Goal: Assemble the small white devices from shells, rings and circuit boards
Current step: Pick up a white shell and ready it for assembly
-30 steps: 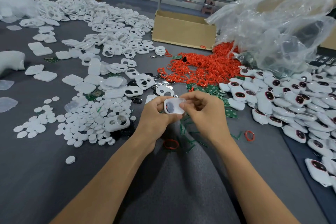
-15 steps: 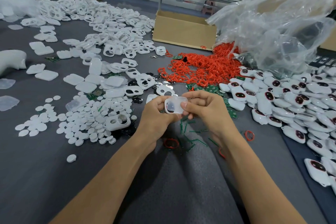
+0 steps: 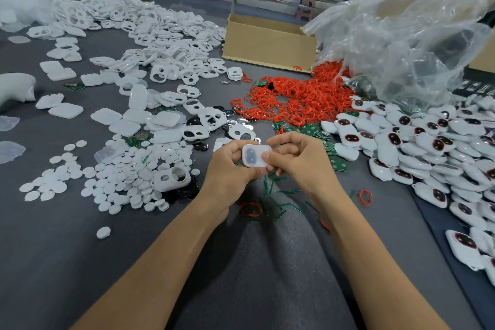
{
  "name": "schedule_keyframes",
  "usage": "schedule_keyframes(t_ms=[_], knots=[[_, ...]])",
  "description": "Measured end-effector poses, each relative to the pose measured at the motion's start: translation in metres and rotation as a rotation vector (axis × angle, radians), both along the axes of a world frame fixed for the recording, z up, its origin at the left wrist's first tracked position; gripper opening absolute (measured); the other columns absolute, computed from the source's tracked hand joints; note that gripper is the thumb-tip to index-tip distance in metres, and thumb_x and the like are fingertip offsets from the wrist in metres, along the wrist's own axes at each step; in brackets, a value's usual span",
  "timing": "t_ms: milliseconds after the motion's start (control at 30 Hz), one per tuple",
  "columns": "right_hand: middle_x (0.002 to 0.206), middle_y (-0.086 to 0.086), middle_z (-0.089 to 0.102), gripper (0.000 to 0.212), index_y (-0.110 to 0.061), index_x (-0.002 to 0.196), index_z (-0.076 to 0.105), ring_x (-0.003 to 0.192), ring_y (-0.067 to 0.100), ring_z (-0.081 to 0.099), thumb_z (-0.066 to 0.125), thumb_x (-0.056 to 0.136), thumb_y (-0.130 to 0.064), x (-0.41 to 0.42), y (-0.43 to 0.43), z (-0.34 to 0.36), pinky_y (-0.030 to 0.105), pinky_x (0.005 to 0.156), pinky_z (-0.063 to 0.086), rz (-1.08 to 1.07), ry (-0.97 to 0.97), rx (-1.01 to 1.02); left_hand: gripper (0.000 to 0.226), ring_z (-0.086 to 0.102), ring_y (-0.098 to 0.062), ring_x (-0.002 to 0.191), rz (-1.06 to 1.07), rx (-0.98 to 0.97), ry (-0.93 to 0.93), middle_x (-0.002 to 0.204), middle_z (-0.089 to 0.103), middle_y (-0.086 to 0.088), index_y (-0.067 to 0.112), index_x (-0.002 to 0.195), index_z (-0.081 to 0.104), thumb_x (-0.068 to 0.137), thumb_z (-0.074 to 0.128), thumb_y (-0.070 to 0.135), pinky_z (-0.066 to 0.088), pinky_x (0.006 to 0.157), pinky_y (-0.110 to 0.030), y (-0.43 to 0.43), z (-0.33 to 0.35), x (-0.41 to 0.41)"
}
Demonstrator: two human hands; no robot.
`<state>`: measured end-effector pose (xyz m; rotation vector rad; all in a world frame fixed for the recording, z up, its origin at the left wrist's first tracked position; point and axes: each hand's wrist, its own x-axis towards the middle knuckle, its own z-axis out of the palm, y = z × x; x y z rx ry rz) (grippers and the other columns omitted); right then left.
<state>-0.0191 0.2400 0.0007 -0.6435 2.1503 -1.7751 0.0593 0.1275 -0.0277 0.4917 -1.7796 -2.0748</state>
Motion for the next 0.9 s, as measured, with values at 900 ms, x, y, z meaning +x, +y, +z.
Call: schedule_keyframes(t_ms=[900], knots=[[0.098, 0.003, 0.060, 0.024, -0.019, 0.114, 0.069, 0.082, 0.028, 0.060, 0.058, 0.093, -0.022, 0.013, -0.001, -0.014, 0.043, 0.067, 0.050, -0.140, 0.890, 0.436, 0.033, 0.069, -0.020, 0.088, 0.033, 0.214, 0.021, 0.094, 0.074, -0.011, 0.008, 0.100, 0.067, 0.078, 0.067, -0.017, 0.058, 0.083, -0.028, -0.001, -0.002, -0.005]])
